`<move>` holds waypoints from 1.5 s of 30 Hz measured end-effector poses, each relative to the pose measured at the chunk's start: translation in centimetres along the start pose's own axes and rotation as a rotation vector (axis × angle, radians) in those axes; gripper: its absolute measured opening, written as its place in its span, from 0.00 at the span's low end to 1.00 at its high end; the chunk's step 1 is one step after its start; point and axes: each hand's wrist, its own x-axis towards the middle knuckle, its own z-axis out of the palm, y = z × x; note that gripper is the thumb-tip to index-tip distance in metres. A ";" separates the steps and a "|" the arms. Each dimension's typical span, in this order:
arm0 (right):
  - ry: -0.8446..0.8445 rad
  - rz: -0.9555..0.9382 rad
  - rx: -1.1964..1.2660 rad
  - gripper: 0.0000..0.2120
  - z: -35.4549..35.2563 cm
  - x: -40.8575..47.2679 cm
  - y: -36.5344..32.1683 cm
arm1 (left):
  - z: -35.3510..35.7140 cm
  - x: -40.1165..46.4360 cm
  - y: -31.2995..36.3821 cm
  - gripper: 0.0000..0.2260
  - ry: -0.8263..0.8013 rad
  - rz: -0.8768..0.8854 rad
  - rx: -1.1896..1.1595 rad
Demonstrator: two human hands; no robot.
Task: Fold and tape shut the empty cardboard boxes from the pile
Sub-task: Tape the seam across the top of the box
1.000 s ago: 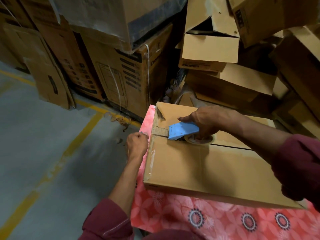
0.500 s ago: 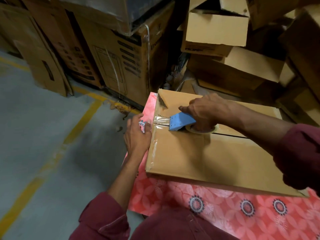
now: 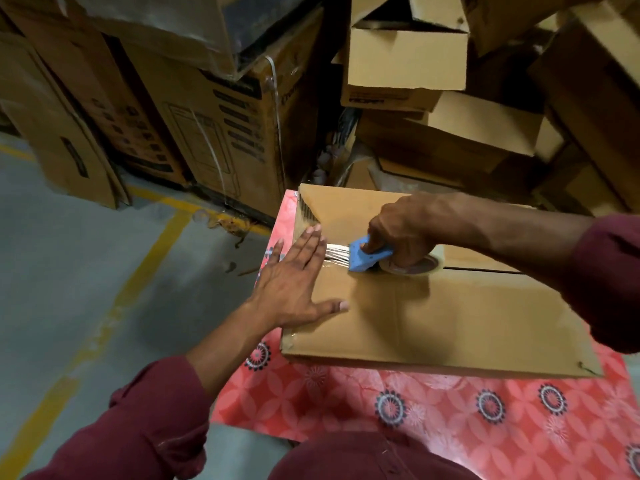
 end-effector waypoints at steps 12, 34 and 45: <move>0.058 0.051 0.047 0.28 5.3 -3.8 3.6 | -1.6 0.3 1.8 0.58 -0.080 -0.041 0.160; 0.252 -0.059 0.081 0.20 5.2 -1.0 -0.3 | -0.9 -1.5 2.1 0.48 -0.064 0.213 0.139; 0.223 -0.023 0.134 0.28 7.2 -2.6 1.1 | -0.7 -1.1 2.9 0.49 -0.093 0.195 0.125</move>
